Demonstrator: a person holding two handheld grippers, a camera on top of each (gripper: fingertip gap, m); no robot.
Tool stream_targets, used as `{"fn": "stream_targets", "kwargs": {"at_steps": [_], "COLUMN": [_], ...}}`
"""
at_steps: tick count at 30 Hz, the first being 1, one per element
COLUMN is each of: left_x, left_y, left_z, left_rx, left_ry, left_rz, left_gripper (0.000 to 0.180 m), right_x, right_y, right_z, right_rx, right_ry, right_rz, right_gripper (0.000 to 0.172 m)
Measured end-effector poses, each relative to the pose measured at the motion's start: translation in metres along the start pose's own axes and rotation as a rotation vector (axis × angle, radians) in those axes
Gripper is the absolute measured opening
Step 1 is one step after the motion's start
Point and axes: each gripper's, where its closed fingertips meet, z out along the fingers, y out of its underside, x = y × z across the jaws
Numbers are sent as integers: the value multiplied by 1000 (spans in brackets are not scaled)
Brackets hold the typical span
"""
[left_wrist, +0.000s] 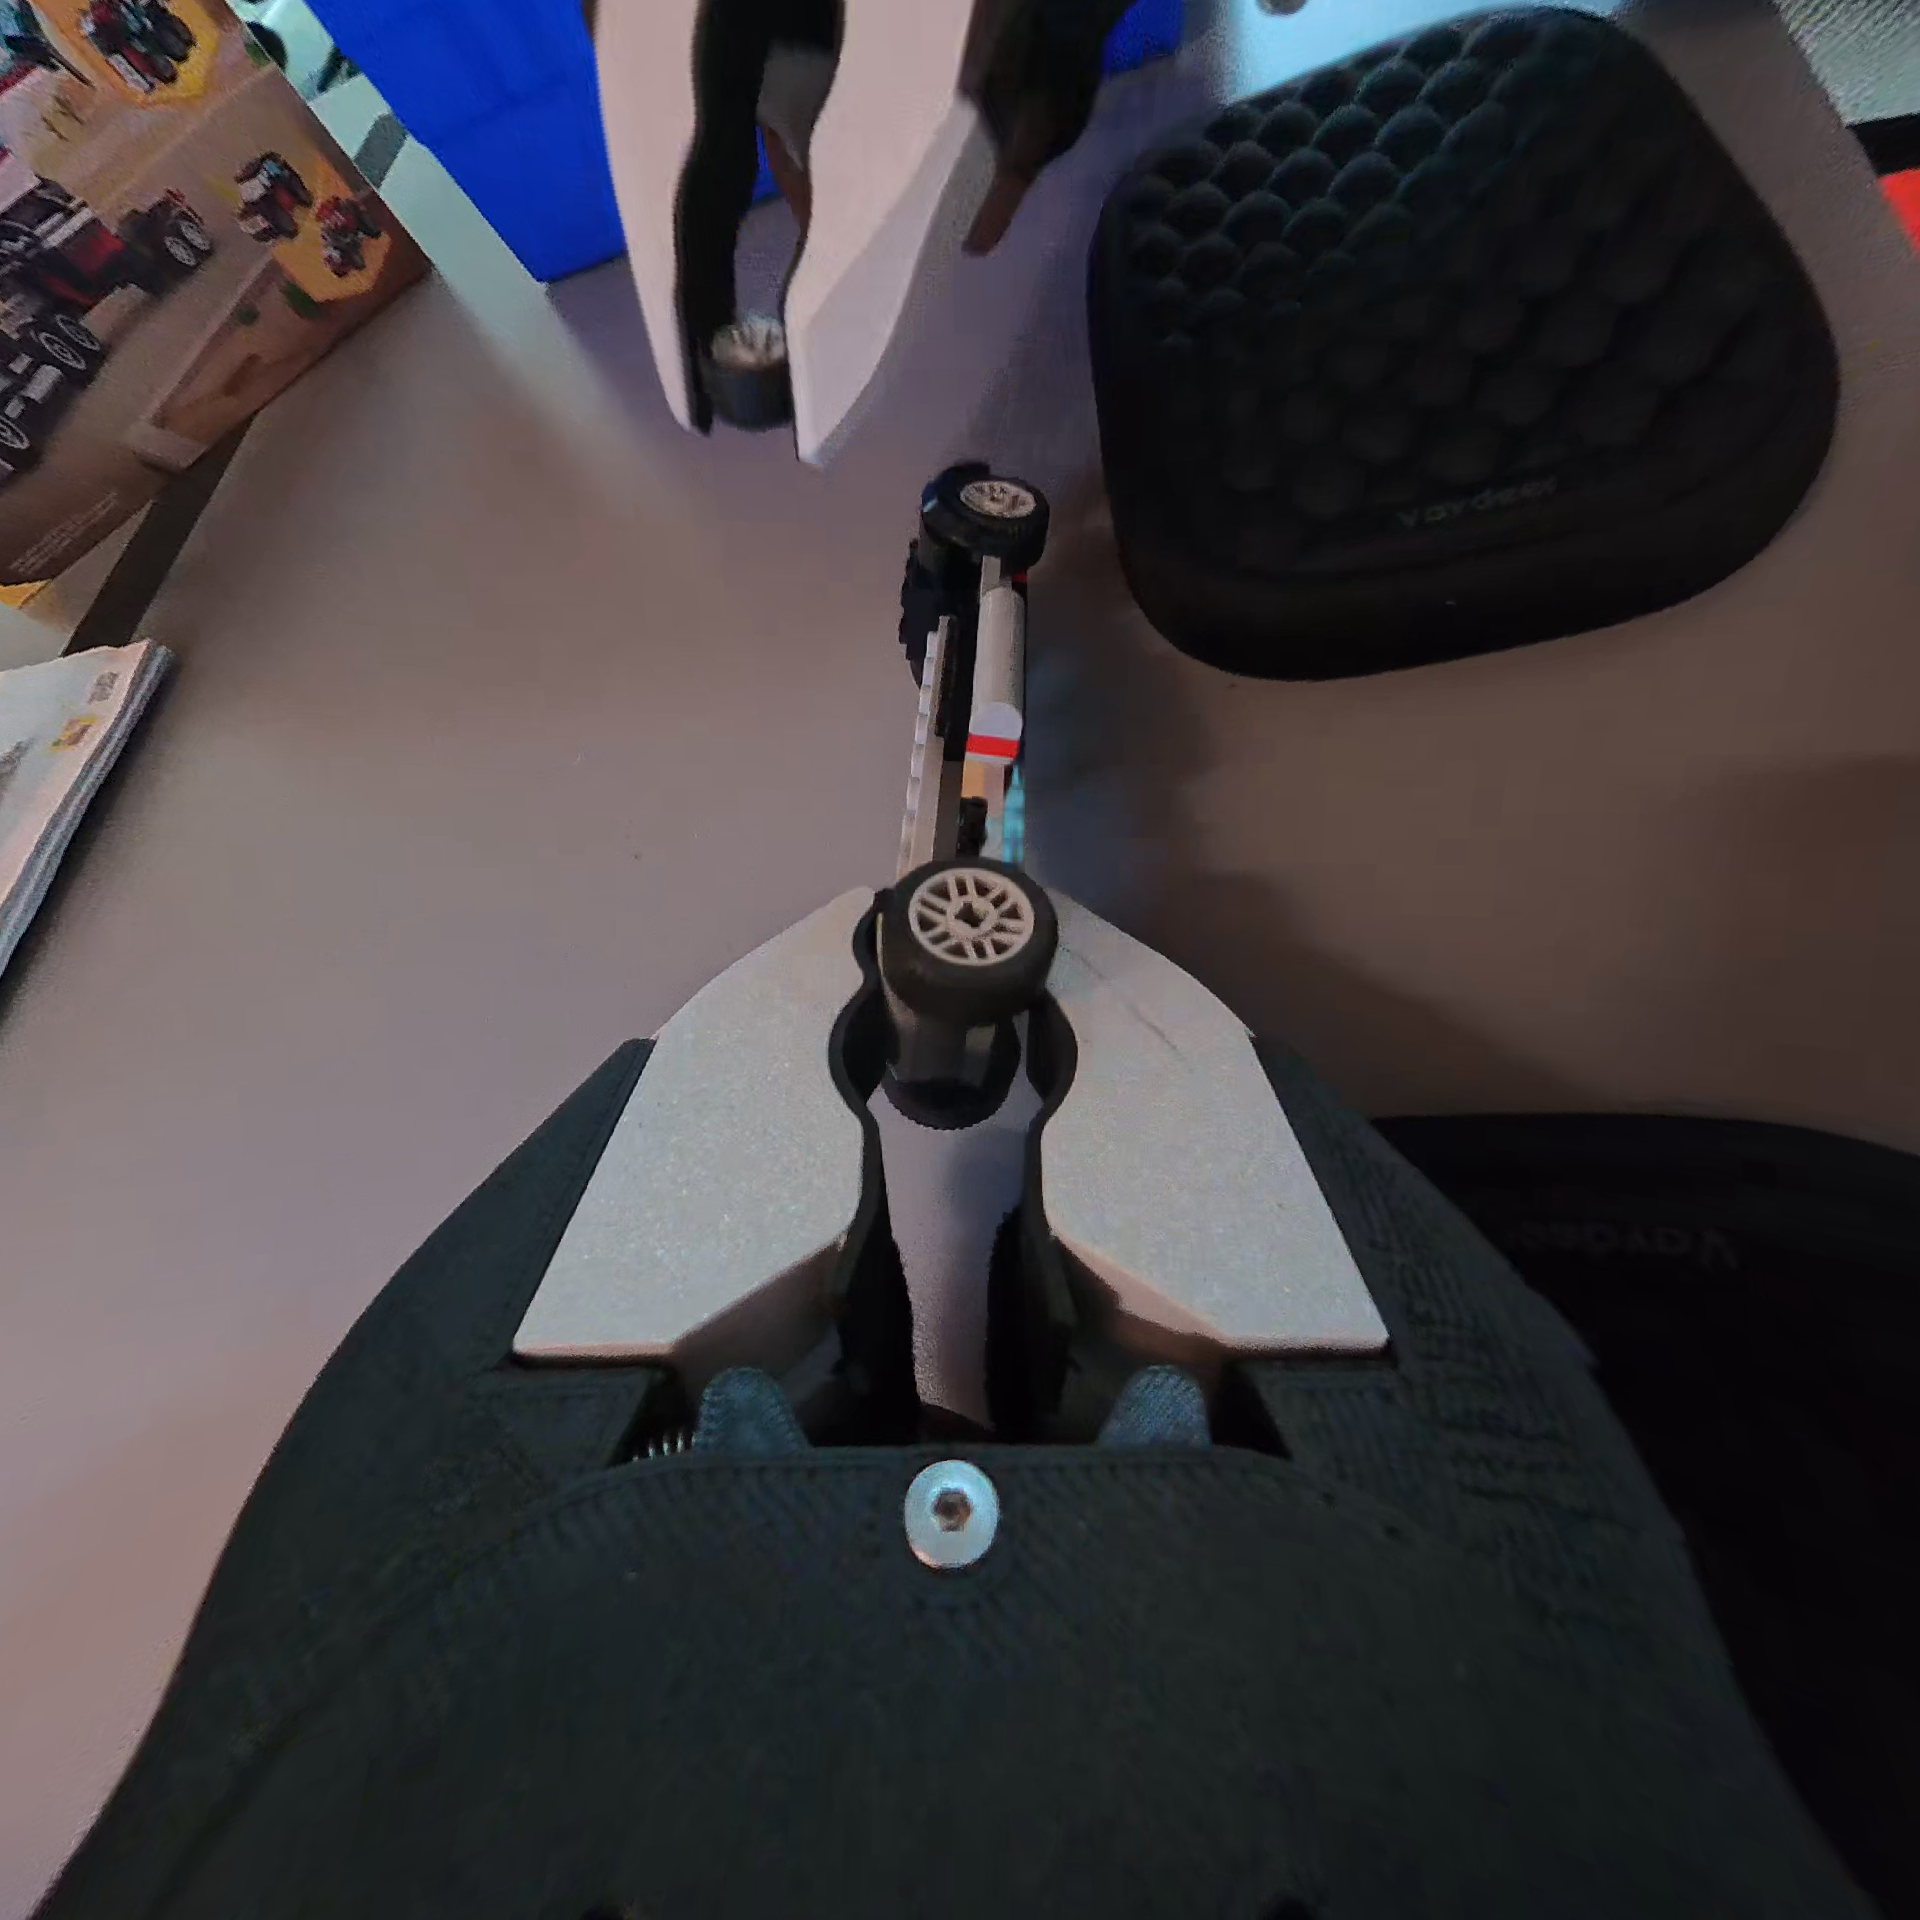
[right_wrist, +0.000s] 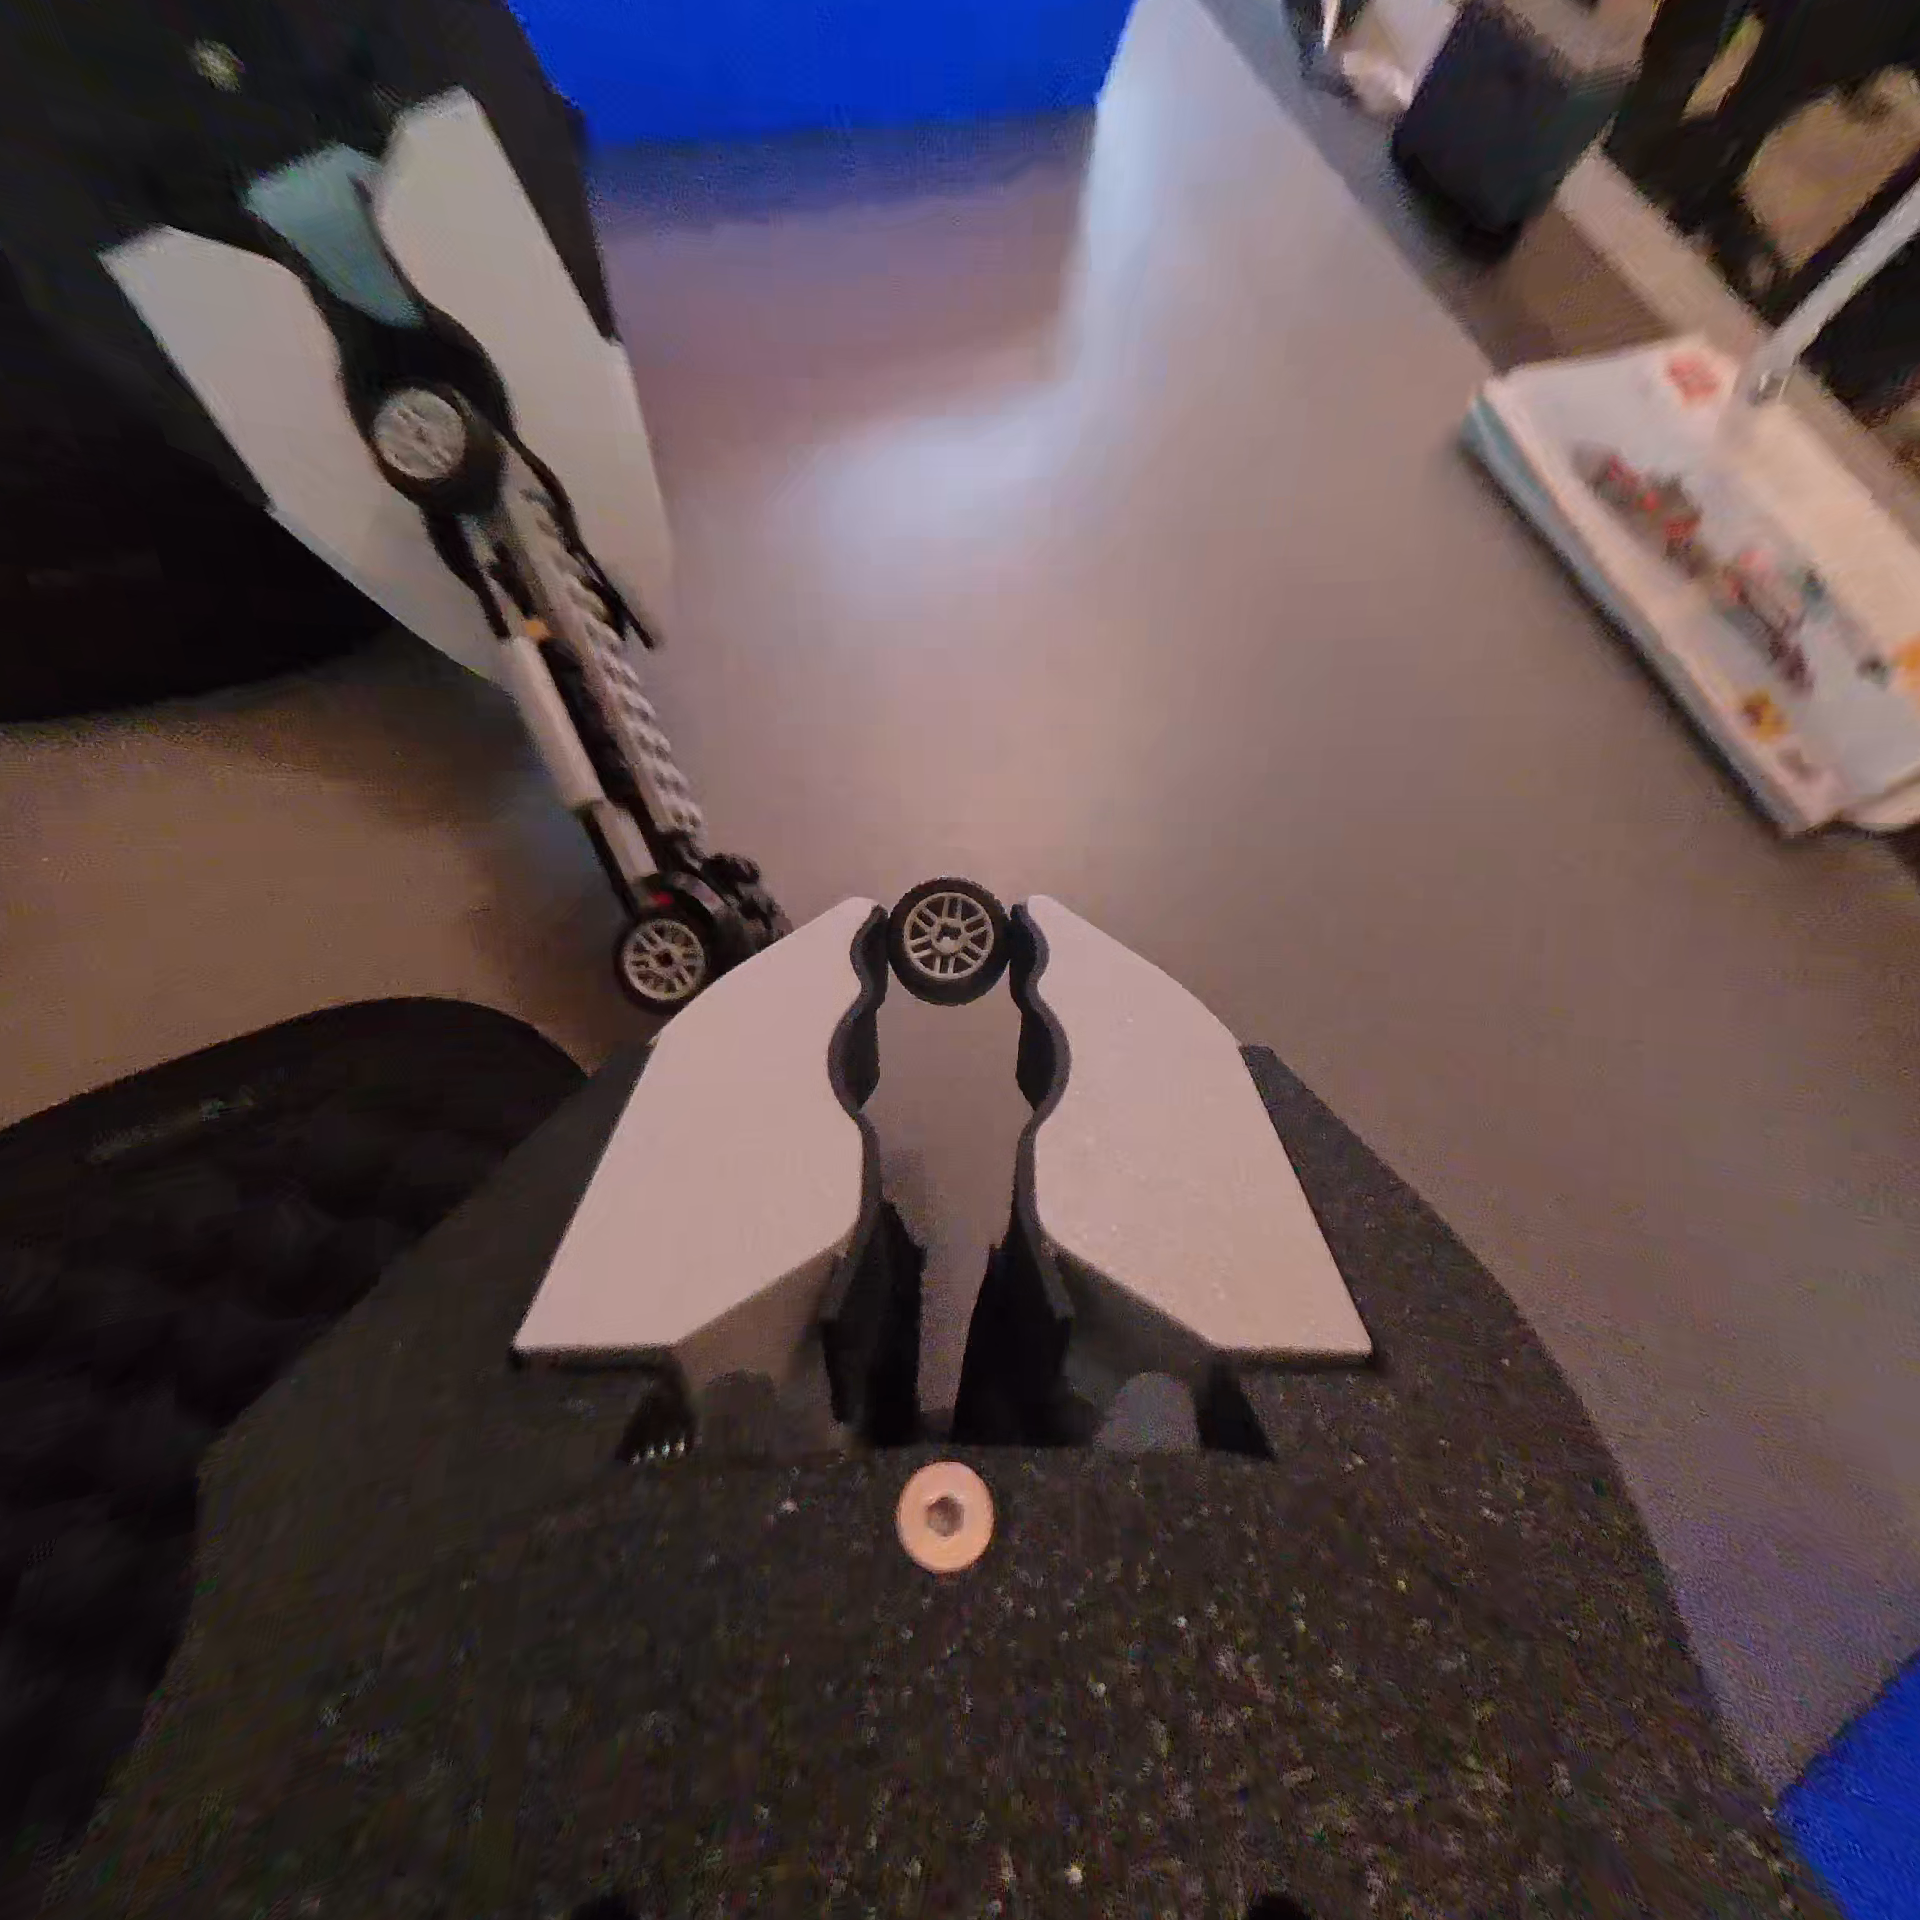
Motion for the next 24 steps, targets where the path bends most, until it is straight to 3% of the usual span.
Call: {"fn": "stream_targets", "kwargs": {"at_steps": [5,10,13,17,21,24], "left_x": [-1,-1,-2,-2,-2,-1], "left_y": [-1,-2,-3,-8,-15,-18], "left_z": [-1,-2,-3,-5,-8,-9], "left_rx": [12,23,30,63,117,131], "left_ry": [1,-1,5,10,15,13], "left_rz": [-9,-4,-16,-27,-33,-24], "left_gripper": [23,23,23,23,23,23], "right_x": [16,17,14,-41,-93,-98], "right_y": [38,47,4,-65,-83,-79], "right_z": [13,19,11,5,26,43], "right_rx": [-190,-259,-73,201,219,167], "right_ry": [-3,-20,-16,-193,-299,-292], "right_rz": [140,163,86,-91,-223,-215], "right_gripper": [24,50,46,41,39,38]}}
